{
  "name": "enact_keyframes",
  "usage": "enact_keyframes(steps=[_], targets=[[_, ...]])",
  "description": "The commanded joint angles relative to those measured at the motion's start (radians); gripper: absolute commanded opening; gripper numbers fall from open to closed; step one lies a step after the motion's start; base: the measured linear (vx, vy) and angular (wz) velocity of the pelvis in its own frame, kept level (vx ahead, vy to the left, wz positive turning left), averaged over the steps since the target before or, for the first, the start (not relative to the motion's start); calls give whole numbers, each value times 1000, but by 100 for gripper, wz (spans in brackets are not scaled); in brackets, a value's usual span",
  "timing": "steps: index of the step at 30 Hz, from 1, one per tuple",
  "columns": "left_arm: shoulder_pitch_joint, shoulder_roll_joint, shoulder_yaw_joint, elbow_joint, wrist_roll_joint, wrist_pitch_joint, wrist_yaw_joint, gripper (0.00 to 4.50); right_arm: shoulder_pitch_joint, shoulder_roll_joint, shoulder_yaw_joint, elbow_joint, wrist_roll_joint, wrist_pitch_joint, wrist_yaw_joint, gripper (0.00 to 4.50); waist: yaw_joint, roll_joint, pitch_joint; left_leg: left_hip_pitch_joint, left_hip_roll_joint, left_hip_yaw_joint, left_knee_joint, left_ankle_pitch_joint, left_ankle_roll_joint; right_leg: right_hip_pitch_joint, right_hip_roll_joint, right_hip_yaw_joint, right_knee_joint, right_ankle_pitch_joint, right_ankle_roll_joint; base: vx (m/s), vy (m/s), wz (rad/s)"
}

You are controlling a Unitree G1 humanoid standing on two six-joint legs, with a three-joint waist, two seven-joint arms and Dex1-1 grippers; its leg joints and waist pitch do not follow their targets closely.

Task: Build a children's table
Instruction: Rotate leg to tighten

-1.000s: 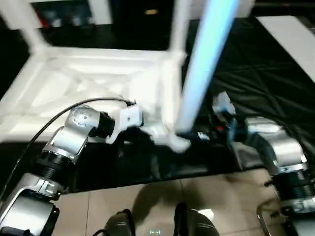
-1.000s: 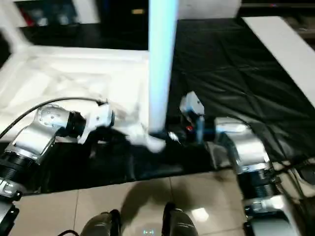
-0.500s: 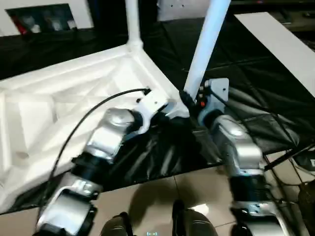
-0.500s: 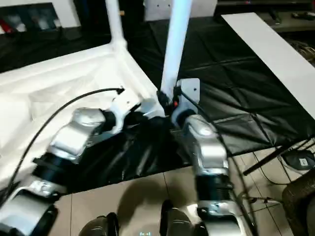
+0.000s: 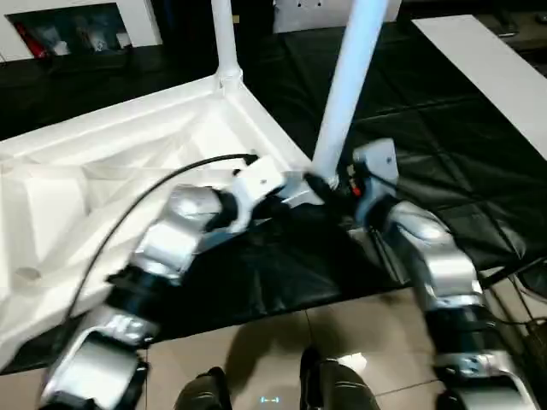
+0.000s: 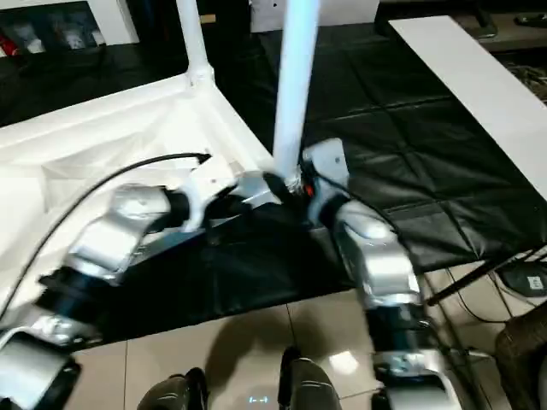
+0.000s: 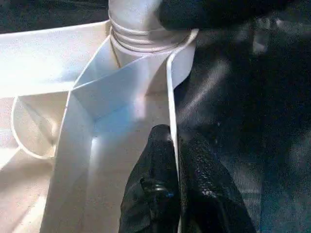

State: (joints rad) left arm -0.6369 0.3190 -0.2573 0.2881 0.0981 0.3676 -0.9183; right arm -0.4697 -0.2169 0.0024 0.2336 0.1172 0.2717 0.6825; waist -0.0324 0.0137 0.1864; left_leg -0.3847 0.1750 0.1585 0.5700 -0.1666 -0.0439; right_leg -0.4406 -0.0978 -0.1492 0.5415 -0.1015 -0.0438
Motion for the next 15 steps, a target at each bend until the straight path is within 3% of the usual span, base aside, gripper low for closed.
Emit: enact_keyframes(steps=[1, 4, 5, 12, 15], targets=[[25, 39, -29, -9, -18, -75, -88, 0, -2, -47, 12, -10, 30, -34, 110, 374, 15, -13, -95, -2, 32, -11, -48, -165, 133, 87, -66, 64, -68, -453, -103, 26, -63, 1], [42, 99, -55, -12, -59, -154, -221, 0, -5, -143, 45, 19, 52, -107, 269, 374, 26, -12, -102, 0, 37, -11, -46, -126, 153, 89, -58, 63, -55, -359, -130, 8, -18, 0], [44, 116, -63, -5, -59, -169, -247, 0, -9, -156, 45, 26, 67, -114, 312, 374, 28, -16, -103, 1, 40, -10, -46, -113, 164, 89, -58, 66, -48, -328, -145, 0, 0, 0], [50, 186, -88, 33, -81, -291, -399, 0, -26, -215, 62, 38, 154, -120, 573, 374, 44, -10, -100, 13, 53, -10, -50, -161, 148, 83, -54, 64, -49, -357, -170, 0, 0, 0], [31, 208, -107, 69, -80, -357, -445, 0, -45, -255, 104, 68, 165, -135, 676, 348, 48, -17, -97, 15, 54, -10, -51, -190, 137, 81, -58, 66, -53, -389, -166, 0, 0, 0]])
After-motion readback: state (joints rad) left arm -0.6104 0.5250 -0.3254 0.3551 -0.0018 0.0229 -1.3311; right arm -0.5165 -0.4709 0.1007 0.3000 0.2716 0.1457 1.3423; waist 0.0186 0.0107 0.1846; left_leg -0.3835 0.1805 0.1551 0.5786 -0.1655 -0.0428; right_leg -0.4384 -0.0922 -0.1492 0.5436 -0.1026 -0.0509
